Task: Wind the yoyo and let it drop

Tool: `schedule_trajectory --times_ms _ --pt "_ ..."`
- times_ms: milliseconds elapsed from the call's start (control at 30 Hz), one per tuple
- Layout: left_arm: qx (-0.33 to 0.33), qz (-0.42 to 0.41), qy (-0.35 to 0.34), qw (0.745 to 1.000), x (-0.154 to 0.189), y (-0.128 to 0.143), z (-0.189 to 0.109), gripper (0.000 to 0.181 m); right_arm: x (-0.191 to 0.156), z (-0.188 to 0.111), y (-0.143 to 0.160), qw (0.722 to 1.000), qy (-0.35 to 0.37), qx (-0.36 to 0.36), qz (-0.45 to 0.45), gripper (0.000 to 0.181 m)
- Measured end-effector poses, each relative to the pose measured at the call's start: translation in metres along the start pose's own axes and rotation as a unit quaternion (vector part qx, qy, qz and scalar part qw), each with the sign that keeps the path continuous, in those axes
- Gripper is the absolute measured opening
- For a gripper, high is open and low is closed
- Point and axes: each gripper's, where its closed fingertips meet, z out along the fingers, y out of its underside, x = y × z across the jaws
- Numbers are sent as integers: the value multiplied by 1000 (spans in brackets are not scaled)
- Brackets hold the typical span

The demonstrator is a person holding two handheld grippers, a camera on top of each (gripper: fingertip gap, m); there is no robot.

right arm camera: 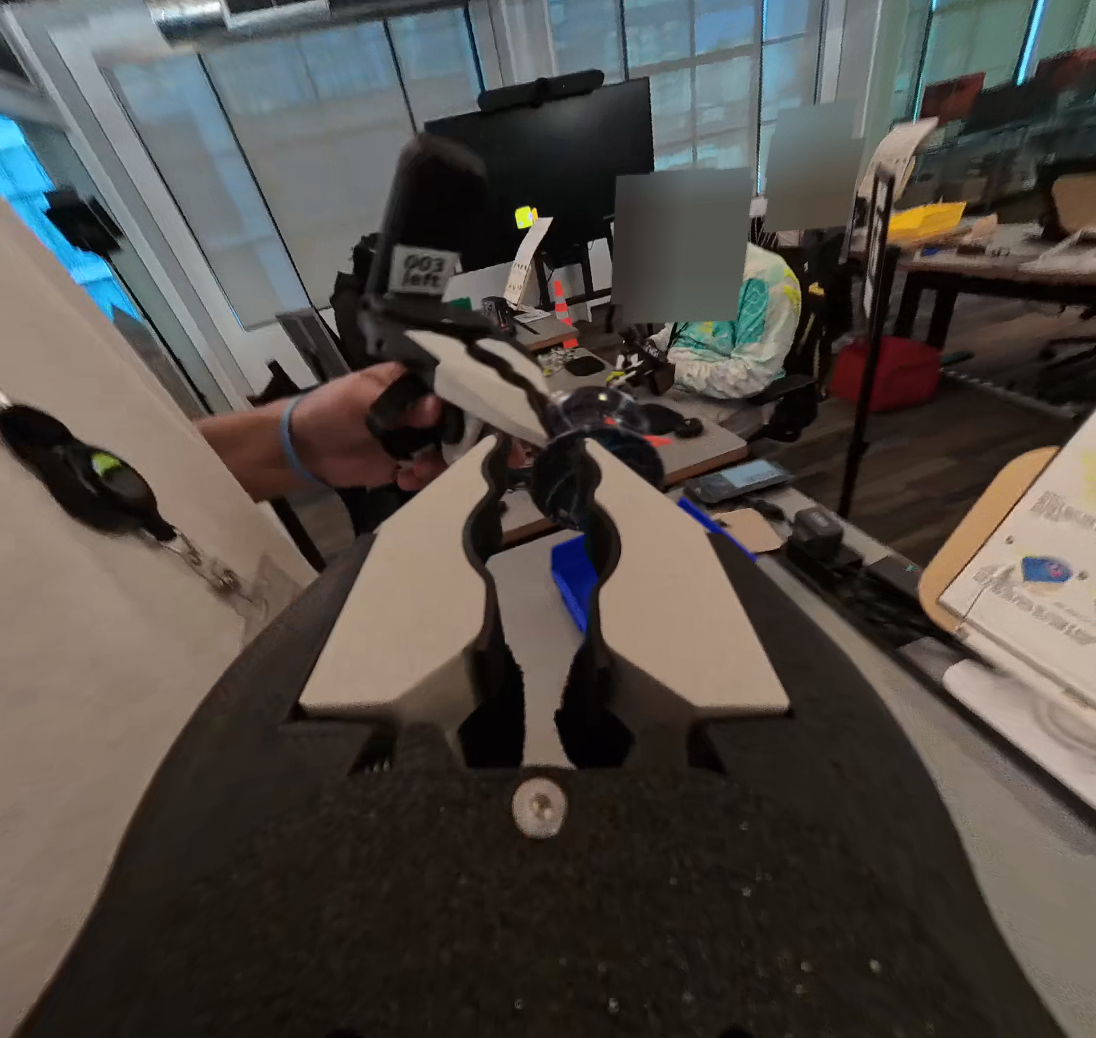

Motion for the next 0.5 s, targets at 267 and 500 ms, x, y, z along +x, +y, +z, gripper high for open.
schedule_trajectory --times_ms 267,500 --pt "3 173 4 985 30 1 -2 0 28 -5 -16 943 -138 -49 299 53" --pt "-26 231 18 973 41 6 2 0 4 0 5 868 -286 -222 341 44"
